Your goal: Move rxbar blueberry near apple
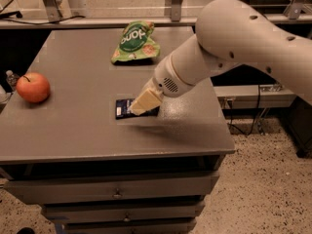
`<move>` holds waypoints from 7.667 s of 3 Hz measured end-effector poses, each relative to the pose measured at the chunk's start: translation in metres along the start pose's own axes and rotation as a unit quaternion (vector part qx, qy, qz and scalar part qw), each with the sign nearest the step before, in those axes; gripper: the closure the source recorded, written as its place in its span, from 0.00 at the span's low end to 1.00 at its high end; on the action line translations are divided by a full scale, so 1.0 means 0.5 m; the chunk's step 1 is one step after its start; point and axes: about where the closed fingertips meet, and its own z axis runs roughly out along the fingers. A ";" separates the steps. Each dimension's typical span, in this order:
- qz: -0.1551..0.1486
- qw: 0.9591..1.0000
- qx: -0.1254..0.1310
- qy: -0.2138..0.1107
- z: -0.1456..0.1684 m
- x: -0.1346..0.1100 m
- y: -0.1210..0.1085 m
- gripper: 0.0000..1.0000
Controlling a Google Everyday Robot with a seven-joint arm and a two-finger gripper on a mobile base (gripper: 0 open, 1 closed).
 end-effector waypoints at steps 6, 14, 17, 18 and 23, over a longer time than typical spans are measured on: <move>-0.041 0.999 -0.011 -0.031 0.095 0.010 -0.031 0.64; -0.059 0.992 -0.032 -0.104 0.280 -0.259 -0.015 1.00; -0.064 0.990 -0.067 -0.105 0.342 -0.288 0.036 0.84; -0.063 0.990 -0.072 -0.099 0.349 -0.285 0.040 0.61; -0.079 0.990 -0.072 -0.097 0.266 -0.274 0.000 0.00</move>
Offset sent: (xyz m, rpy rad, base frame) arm 0.0298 0.0268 -0.0314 0.0526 -0.0402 0.0883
